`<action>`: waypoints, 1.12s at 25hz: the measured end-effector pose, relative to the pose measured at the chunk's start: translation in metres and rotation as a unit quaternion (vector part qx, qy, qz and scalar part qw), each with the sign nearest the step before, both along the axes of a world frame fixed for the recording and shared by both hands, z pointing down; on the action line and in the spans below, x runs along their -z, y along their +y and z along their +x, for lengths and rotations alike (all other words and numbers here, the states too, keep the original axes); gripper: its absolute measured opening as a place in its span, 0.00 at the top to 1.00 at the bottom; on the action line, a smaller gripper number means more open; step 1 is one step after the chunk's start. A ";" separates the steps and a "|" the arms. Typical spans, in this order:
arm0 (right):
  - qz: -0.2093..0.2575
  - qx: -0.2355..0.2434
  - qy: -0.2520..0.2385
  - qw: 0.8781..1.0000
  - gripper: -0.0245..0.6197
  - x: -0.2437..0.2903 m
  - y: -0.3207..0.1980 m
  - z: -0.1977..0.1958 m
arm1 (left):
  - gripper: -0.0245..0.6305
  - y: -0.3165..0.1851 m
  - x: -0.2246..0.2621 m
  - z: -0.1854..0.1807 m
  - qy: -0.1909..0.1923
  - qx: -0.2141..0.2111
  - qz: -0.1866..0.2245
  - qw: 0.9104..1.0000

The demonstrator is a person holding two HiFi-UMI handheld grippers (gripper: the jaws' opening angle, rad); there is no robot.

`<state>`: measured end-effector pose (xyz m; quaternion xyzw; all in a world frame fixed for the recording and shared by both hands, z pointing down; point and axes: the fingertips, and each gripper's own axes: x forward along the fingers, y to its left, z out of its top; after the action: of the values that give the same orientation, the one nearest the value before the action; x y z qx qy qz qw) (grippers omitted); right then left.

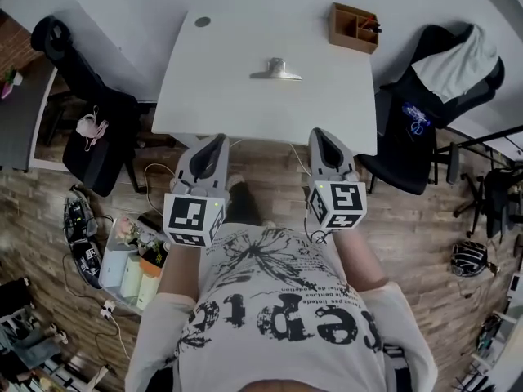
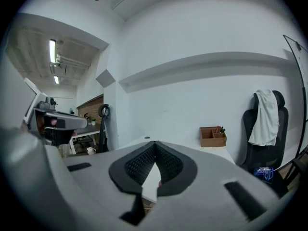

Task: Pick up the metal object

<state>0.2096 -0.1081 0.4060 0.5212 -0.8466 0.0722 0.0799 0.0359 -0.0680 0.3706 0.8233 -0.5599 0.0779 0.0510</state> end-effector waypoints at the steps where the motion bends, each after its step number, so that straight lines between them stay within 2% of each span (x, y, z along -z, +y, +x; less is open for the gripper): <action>1: -0.004 0.003 0.000 1.000 0.98 -0.003 -0.010 -0.002 | 0.95 -0.010 -0.003 -0.002 0.001 0.003 -0.003 1.000; 5: -0.014 0.005 0.001 1.000 0.98 -0.011 -0.055 -0.014 | 0.95 -0.057 -0.012 -0.012 0.004 0.001 -0.010 1.000; 11: -0.028 -0.005 0.025 0.999 0.98 -0.014 -0.136 -0.036 | 0.95 -0.151 0.000 -0.035 0.013 -0.012 0.002 1.000; 17: -0.066 -0.013 0.041 0.997 0.98 -0.039 -0.208 -0.055 | 0.95 -0.230 -0.003 -0.050 0.021 -0.035 0.011 0.999; 26: -0.137 -0.033 0.064 0.988 0.97 -0.101 -0.271 -0.079 | 0.95 -0.294 -0.028 -0.073 0.032 -0.065 0.014 0.997; 27: -0.151 -0.032 0.065 0.986 0.95 -0.111 -0.275 -0.082 | 0.95 -0.298 -0.032 -0.075 0.032 -0.069 0.014 0.997; 28: -0.166 -0.030 0.066 0.984 0.86 -0.122 -0.278 -0.086 | 0.95 -0.302 -0.037 -0.077 0.032 -0.074 0.015 0.997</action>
<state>0.1238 -0.3863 0.5277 0.5295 -0.7999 0.1793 0.2184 -0.0408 -0.3703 0.4073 0.8650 -0.4970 0.0466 0.0508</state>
